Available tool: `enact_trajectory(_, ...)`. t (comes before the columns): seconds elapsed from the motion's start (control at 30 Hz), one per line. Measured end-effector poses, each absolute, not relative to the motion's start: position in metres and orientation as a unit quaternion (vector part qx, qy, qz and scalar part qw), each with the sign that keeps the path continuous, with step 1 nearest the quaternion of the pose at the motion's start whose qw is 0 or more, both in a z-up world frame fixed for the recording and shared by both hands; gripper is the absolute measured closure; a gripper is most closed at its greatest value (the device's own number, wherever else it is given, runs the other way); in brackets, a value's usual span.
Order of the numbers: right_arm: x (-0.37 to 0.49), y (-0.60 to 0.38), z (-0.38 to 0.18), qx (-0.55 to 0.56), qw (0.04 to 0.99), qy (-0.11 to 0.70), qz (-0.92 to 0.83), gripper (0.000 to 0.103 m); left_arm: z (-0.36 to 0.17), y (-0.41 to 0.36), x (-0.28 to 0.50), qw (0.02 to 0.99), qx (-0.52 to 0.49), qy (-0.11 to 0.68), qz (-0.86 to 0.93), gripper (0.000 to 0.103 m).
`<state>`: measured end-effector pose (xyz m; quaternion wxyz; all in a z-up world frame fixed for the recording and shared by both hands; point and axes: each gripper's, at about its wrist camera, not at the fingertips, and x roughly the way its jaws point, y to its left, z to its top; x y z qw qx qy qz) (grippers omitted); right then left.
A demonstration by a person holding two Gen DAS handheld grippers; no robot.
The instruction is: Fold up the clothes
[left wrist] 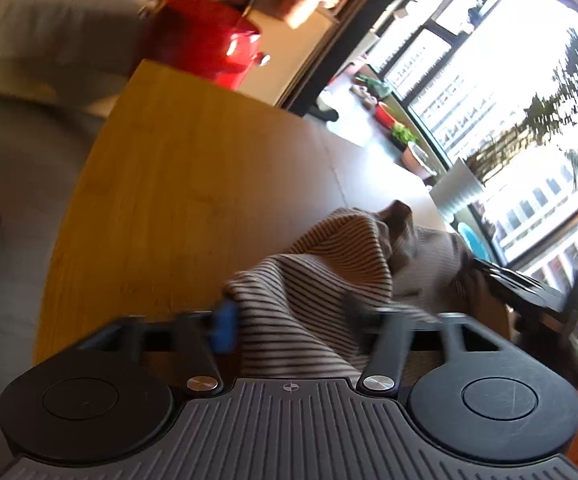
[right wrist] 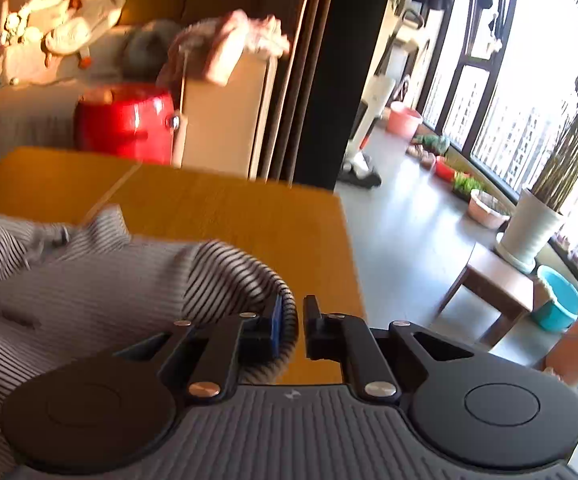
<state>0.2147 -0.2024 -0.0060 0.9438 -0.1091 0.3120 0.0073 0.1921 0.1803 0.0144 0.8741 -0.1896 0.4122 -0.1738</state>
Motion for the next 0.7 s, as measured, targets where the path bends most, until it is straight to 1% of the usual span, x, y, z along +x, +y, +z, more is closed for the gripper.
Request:
enact_trajectory(0.03, 0.216, -0.204, -0.009, -0.114, 0.944, 0.311, 0.005, 0.094, 0.023, 0.18, 0.189, 0.88, -0.18, 0.404, -0.175, 0.026)
enact_trajectory(0.13, 0.215, -0.206, -0.014, -0.118, 0.944, 0.309, 0.004, 0.088, 0.051, 0.179, 0.179, 0.896, -0.154, 0.377, -0.179, 0.026)
enact_trajectory(0.23, 0.213, -0.208, -0.016, -0.111, 0.945, 0.307, 0.009, 0.084, 0.075, 0.166, 0.177, 0.909, -0.146, 0.34, -0.192, 0.022)
enact_trajectory(0.33, 0.214, -0.21, -0.021, -0.104, 0.947, 0.302, 0.009, 0.083, 0.07, 0.124, 0.194, 0.906, -0.113, 0.346, -0.214, 0.022)
enact_trajectory(0.4, 0.215, -0.213, -0.021, -0.095, 0.949, 0.301, 0.007, 0.081, 0.055, 0.096, 0.21, 0.902, -0.082, 0.363, -0.222, 0.023)
enact_trajectory(0.43, 0.215, -0.215, -0.021, -0.09, 0.95, 0.3, 0.006, 0.08, 0.045, 0.082, 0.219, 0.899, -0.062, 0.372, -0.22, 0.026)
enact_trajectory(0.5, 0.216, -0.219, -0.021, -0.093, 0.949, 0.3, 0.006, 0.079, 0.025, 0.066, 0.236, 0.902, -0.015, 0.383, -0.197, 0.063)
enact_trajectory(0.53, 0.216, -0.22, -0.021, -0.096, 0.949, 0.3, 0.006, 0.079, 0.018, 0.067, 0.244, 0.908, 0.003, 0.38, -0.177, 0.089)
enact_trajectory(0.6, 0.216, -0.223, -0.021, -0.102, 0.948, 0.301, 0.007, 0.079, 0.008, 0.074, 0.261, 0.918, 0.027, 0.373, -0.136, 0.09)
enact_trajectory(0.7, 0.217, -0.227, -0.021, -0.112, 0.947, 0.302, 0.007, 0.079, 0.007, 0.108, 0.287, 0.929, 0.006, 0.361, -0.078, 0.09)
